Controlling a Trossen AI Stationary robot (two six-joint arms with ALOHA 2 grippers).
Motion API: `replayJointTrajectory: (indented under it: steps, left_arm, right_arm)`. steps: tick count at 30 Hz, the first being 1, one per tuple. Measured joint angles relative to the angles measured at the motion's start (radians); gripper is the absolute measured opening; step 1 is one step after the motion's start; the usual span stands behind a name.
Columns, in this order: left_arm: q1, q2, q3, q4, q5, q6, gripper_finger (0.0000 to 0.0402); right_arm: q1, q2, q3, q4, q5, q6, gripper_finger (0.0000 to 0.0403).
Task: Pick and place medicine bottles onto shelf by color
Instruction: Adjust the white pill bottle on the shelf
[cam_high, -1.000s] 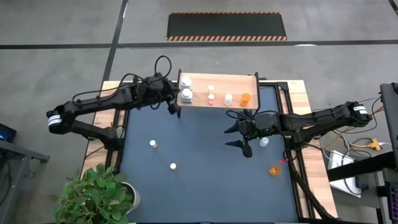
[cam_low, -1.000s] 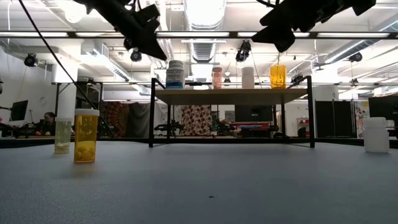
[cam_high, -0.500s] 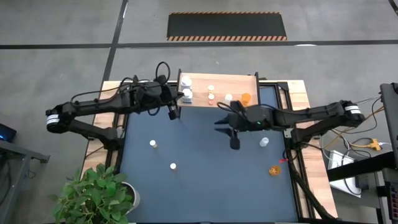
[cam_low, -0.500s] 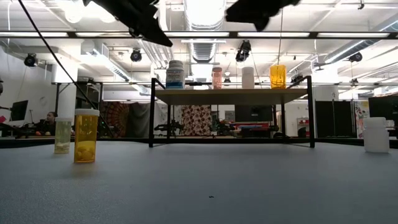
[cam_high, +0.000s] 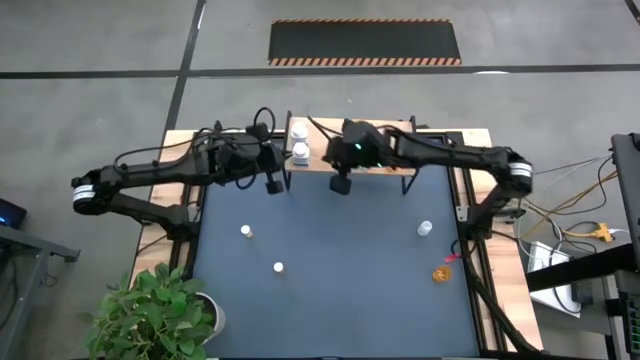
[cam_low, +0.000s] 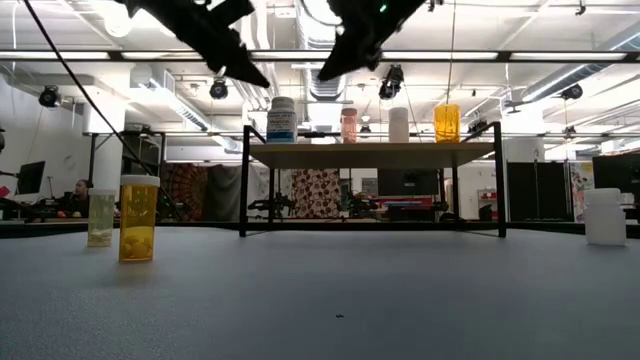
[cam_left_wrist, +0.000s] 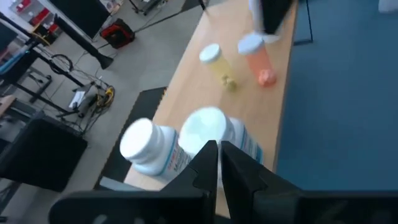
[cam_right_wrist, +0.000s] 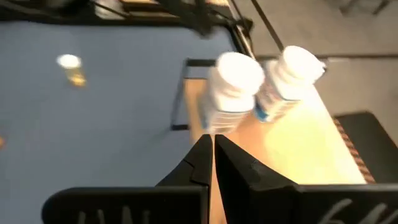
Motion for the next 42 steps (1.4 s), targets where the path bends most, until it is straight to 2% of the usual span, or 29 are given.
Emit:
replayJointTrajectory:
  steps: [8,18,42]
  left_arm:
    - [0.007,-0.023,-0.07,0.045,-0.047,0.016,0.0001]
    - [0.031,-0.019,-0.091,0.042,-0.069,0.016,0.0001]
    - [0.032,-0.017,-0.091,0.044,-0.069,0.009,0.0001]
  right_arm:
    - [-0.081,0.15,0.142,-0.061,-0.008,-0.062,0.0009]
    - [-0.1,0.23,0.203,-0.073,-0.022,-0.081,0.0009]
    - [-0.1,0.246,0.188,-0.003,-0.034,-0.079,0.0009]
